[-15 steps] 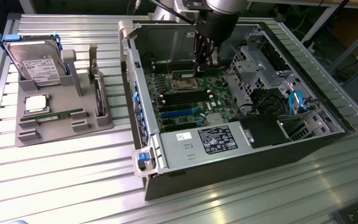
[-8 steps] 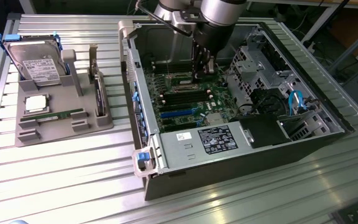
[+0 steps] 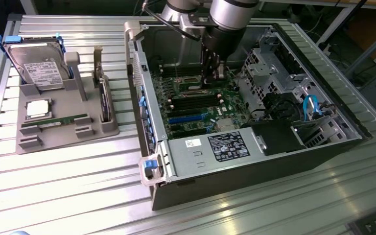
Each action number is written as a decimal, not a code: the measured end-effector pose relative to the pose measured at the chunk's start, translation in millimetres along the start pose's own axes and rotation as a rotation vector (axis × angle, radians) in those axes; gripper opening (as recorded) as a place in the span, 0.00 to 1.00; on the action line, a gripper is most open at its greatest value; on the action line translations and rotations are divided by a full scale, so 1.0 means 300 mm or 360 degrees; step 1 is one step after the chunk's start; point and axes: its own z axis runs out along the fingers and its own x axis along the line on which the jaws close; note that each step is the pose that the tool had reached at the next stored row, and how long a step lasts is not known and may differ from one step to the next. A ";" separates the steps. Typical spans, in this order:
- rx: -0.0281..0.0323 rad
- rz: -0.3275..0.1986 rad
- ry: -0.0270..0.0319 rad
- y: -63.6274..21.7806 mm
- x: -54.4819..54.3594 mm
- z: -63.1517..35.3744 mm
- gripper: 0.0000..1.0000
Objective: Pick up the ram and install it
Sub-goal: 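Insert the ram into the slot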
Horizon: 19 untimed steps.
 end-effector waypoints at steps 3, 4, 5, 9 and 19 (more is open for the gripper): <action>0.00002 -0.0023 0.00004 0.007 0.001 0.004 0.14; 0.00003 -0.0026 0.00003 0.007 0.001 0.006 0.14; 0.00003 -0.0027 0.00005 0.008 0.001 0.009 0.14; 0.00003 -0.0029 0.00006 0.013 0.001 0.044 0.14; 0.00002 -0.0029 0.00006 0.012 0.001 0.115 0.14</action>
